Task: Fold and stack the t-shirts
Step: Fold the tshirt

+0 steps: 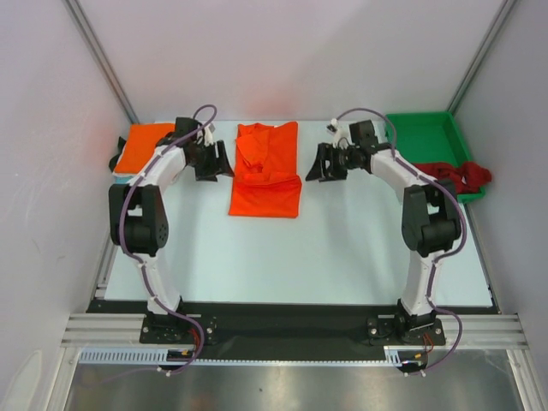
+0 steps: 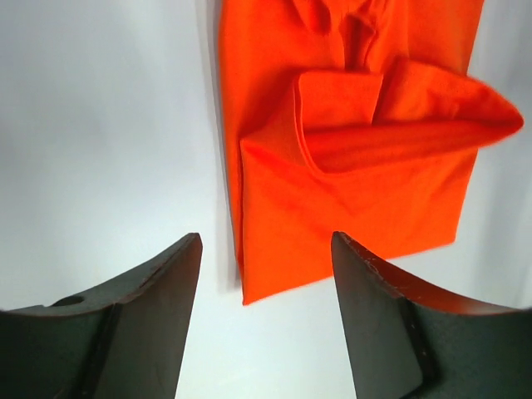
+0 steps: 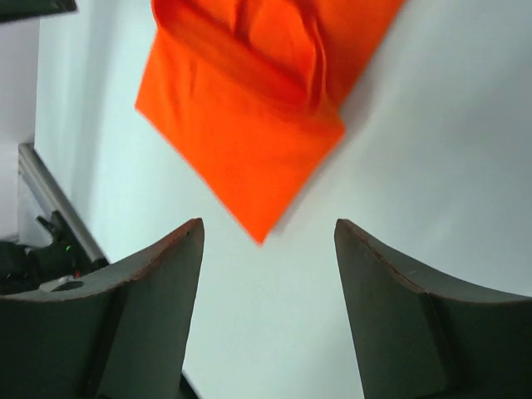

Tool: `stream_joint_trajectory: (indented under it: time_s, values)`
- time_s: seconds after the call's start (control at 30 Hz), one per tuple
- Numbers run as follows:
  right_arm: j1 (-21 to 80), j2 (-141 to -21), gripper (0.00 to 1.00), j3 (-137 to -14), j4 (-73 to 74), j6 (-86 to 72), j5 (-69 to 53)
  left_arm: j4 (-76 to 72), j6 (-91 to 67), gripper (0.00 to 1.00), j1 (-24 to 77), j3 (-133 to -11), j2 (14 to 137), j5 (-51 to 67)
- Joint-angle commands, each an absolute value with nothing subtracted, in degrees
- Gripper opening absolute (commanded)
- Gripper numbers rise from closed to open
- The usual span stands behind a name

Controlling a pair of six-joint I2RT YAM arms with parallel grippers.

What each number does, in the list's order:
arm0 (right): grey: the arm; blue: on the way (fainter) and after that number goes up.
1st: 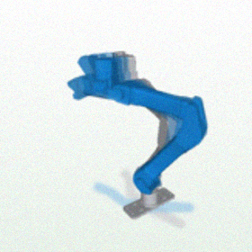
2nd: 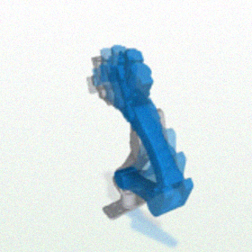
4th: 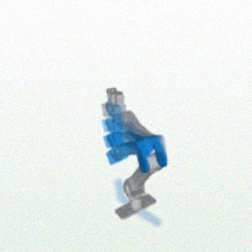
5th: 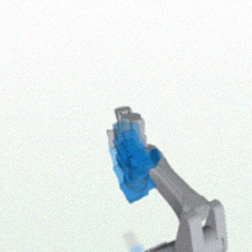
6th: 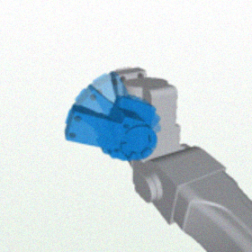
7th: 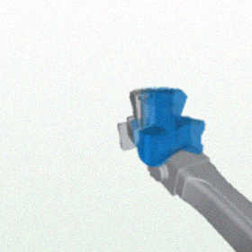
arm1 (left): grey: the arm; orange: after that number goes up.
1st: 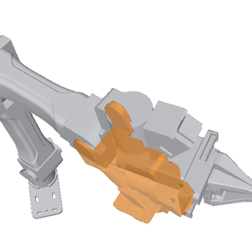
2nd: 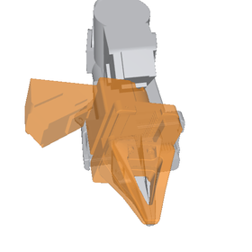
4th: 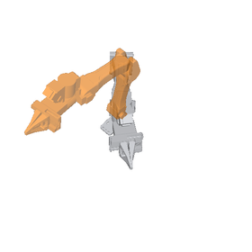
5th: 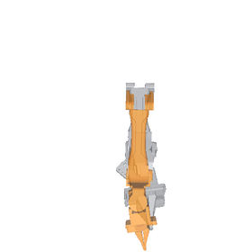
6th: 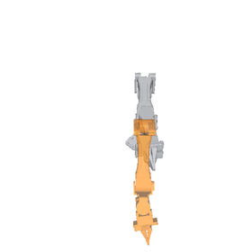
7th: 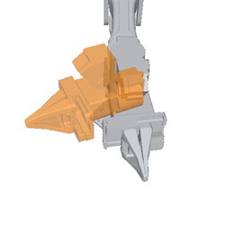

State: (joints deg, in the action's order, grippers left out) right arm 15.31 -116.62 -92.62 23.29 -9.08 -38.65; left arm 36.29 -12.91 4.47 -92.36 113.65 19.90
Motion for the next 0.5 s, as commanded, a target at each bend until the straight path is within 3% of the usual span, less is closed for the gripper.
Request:
stream_joint_trajectory:
  time_s: [0.0, 0.13, 0.47]
  values:
    - [15.29, -111.54, 0.69, -81.77, 24.89, -10.72, -43.59, 37.71, -11.51, 0.69, 3.78, -85.28, 108.9, 26.27]
    - [17.22, -112.14, 0.68, -75.24, 20.31, -14.58, -46.4, 37.0, -12.13, 0.71, 3.78, -79.9, 109.86, 29.52]
    - [20.48, -121.2, 0.65, -79.01, 15.91, -20.92, -47.02, 35.77, -12.92, 0.7, 3.78, -78.84, 114.17, 30.32]
